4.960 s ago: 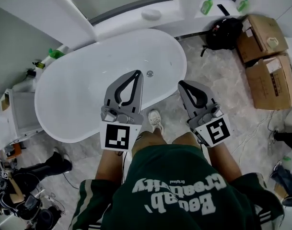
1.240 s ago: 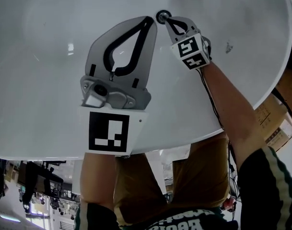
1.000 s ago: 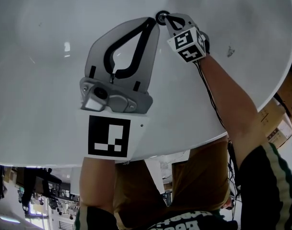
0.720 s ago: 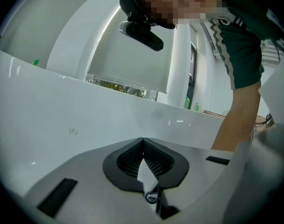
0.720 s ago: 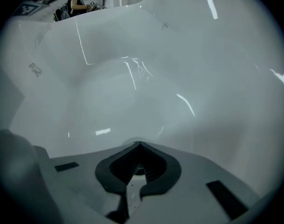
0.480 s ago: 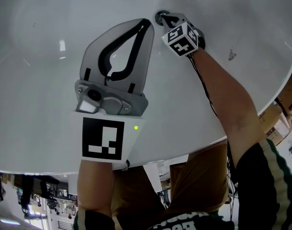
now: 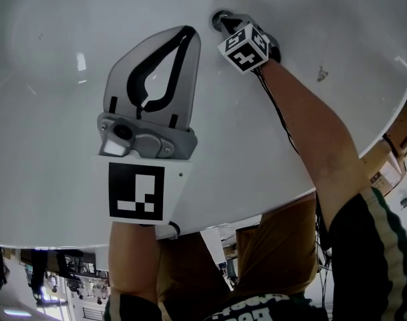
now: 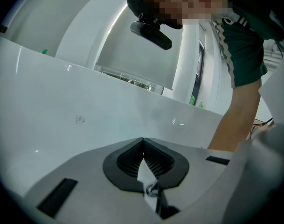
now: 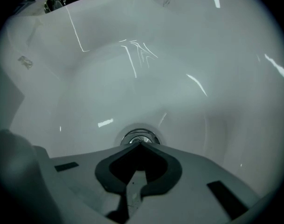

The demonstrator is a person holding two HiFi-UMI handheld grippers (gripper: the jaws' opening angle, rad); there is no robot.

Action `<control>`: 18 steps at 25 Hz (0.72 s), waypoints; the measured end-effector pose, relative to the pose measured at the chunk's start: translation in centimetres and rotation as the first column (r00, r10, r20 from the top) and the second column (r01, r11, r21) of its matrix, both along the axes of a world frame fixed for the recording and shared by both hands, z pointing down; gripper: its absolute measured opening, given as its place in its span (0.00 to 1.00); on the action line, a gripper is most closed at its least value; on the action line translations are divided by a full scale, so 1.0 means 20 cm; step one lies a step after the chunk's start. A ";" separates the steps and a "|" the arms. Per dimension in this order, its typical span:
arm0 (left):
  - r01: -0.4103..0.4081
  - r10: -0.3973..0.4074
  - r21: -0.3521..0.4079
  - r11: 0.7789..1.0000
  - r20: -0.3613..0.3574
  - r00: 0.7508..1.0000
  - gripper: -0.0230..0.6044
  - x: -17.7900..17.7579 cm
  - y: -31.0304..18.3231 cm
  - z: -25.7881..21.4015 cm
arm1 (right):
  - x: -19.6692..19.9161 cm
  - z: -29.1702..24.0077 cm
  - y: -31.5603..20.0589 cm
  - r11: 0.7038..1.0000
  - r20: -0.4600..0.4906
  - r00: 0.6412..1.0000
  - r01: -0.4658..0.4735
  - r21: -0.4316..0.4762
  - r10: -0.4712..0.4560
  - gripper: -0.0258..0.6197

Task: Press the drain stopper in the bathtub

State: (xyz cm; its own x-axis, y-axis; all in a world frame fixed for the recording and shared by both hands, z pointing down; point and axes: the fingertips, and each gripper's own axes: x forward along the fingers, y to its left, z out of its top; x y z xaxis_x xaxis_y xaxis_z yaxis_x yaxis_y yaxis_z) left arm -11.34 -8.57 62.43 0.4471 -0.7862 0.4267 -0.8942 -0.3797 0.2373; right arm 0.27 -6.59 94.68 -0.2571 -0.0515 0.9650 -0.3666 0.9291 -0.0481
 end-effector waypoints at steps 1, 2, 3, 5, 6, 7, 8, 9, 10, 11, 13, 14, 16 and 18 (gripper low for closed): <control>0.002 -0.002 -0.004 1.000 -0.002 1.000 0.04 0.00 0.00 0.00 | 0.00 0.00 0.00 1.000 -0.013 1.000 -0.005 0.007 0.005 0.05; 0.004 -0.004 -0.006 1.000 -0.003 1.000 0.04 0.00 0.00 0.01 | 0.00 0.01 0.01 1.000 -0.029 1.000 -0.008 0.013 0.008 0.05; 0.008 -0.008 -0.005 1.000 -0.005 1.000 0.04 -0.01 0.00 0.01 | 0.00 0.01 0.01 1.000 -0.047 0.999 -0.007 0.015 0.007 0.05; 0.023 -0.023 -0.005 1.000 -0.007 1.000 0.04 -0.02 -0.01 0.02 | -0.01 0.02 0.01 1.000 -0.068 0.998 -0.006 0.008 0.006 0.05; 0.031 -0.031 -0.007 0.999 -0.008 0.999 0.04 -0.02 -0.02 0.03 | -0.02 0.02 0.01 1.000 -0.065 0.998 -0.010 0.005 0.010 0.05; 0.038 -0.038 -0.009 0.999 -0.010 0.999 0.04 -0.02 -0.02 0.04 | -0.02 0.02 0.01 1.000 -0.057 0.998 -0.016 0.004 0.016 0.05; 0.039 -0.039 -0.009 0.999 -0.011 0.999 0.04 -0.02 -0.02 0.04 | -0.02 0.02 0.01 1.000 -0.050 0.999 -0.019 0.004 0.019 0.05; 0.035 -0.035 -0.007 0.999 -0.011 0.999 0.04 -0.01 -0.02 0.04 | -0.02 0.02 0.01 1.000 -0.045 0.999 -0.022 0.005 0.022 0.05; 0.027 -0.027 -0.006 1.000 -0.008 1.000 0.04 0.00 -0.02 0.04 | -0.01 0.02 0.01 1.000 -0.041 0.999 -0.026 0.007 0.026 0.05; 0.019 -0.019 -0.007 1.000 -0.006 1.000 0.04 0.01 -0.02 0.04 | 0.00 0.02 0.01 0.999 -0.039 0.999 -0.033 0.008 0.034 0.05; 0.014 -0.014 -0.015 1.000 -0.002 1.000 0.04 0.01 -0.01 0.05 | 0.00 0.02 0.00 0.999 -0.042 0.998 -0.051 0.007 0.051 0.05; 0.016 -0.016 -0.020 1.000 0.001 1.000 0.04 0.00 0.00 0.06 | 0.00 0.02 0.01 0.998 -0.047 0.997 -0.055 0.003 0.055 0.05; 0.025 -0.025 -0.024 0.999 0.016 1.000 0.04 -0.02 0.00 0.06 | -0.01 0.02 0.01 0.999 -0.056 0.997 -0.051 -0.013 0.050 0.05; 0.030 -0.030 -0.015 0.999 0.048 0.998 0.04 -0.04 -0.01 0.05 | -0.01 0.01 0.02 0.999 -0.054 0.998 -0.037 -0.028 0.036 0.05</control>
